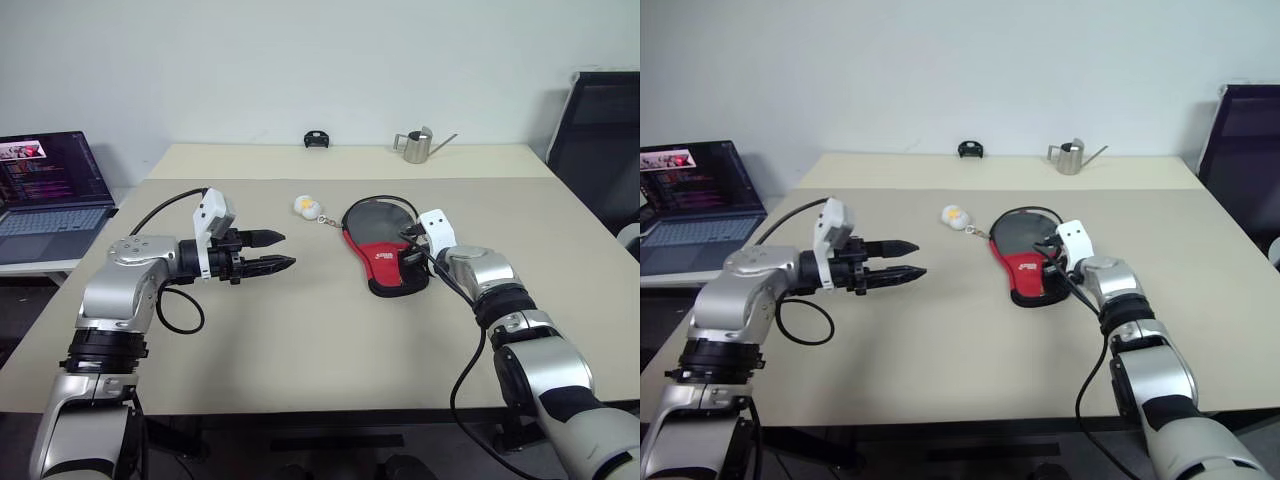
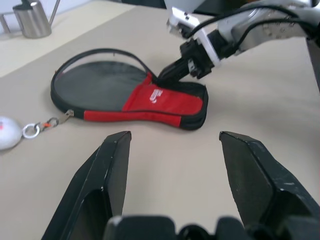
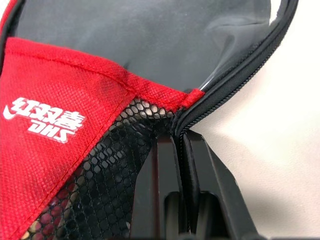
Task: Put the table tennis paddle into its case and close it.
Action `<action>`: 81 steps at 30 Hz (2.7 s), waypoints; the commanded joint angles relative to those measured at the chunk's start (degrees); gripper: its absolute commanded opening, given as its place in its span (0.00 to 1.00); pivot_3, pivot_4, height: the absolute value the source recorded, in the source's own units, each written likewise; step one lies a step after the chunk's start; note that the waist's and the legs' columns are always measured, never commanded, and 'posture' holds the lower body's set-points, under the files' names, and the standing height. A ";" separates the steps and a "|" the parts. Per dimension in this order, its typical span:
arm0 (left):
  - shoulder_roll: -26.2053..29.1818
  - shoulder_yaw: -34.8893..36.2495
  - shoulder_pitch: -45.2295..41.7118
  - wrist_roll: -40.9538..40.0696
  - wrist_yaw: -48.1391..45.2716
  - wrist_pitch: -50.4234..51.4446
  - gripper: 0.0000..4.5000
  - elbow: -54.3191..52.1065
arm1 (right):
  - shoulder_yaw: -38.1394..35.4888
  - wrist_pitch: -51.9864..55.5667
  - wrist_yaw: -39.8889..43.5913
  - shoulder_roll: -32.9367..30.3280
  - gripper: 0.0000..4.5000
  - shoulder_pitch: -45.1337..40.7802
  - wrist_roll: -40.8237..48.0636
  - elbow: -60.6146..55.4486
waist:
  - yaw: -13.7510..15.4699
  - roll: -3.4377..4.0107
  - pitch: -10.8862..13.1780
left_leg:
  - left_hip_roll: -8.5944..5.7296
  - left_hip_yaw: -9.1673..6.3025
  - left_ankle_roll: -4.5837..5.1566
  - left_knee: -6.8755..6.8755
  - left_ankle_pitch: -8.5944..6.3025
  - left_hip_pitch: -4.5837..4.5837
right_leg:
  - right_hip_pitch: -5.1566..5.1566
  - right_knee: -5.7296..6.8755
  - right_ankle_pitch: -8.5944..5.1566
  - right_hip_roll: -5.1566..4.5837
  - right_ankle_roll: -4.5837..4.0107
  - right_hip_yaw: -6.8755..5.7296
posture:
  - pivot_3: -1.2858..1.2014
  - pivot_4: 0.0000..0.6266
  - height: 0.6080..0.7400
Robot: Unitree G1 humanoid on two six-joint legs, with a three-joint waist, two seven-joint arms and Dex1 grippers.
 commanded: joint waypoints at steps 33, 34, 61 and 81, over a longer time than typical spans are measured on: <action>7.18 -2.43 8.44 -5.83 -12.27 4.92 0.68 -16.21 | -5.73 45.90 -4.69 -1.00 0.00 25.23 14.52 -64.35 | 0.92 0.03 0.01 | 0.02 0.03 -0.04 -0.37 0.03 -1.39 | -1.23 -0.62 -0.02 0.00 -0.03 -0.06 | 0.52 0.24 1.00; 7.17 -2.55 8.58 -6.11 -12.39 5.09 0.68 -16.68 | -6.07 47.08 -5.00 -0.91 0.00 26.04 14.91 -65.81 | 0.96 0.03 0.01 | 0.02 0.02 -0.04 -0.36 0.03 -1.38 | -1.22 -0.62 -0.02 0.00 -0.03 -0.06 | 0.52 0.24 1.00; 7.44 -5.81 7.04 -6.83 -15.04 3.83 0.68 -17.39 | -11.85 57.82 -10.37 -1.81 0.00 42.85 25.90 -87.42 | 1.31 0.01 0.00 | 0.01 0.00 -0.02 -0.35 0.02 -1.03 | -0.86 -0.60 -0.03 0.07 -0.01 -0.07 | 0.52 0.24 1.00; 6.95 -6.25 7.37 -7.00 -14.29 3.54 0.68 -17.53 | -13.64 57.82 -18.92 -1.68 0.00 45.59 36.29 -88.70 | 1.30 0.00 -0.01 | 0.03 0.01 -0.02 -0.35 0.03 -1.01 | -0.86 -0.58 -0.03 0.11 -0.01 -0.04 | 0.52 0.24 1.00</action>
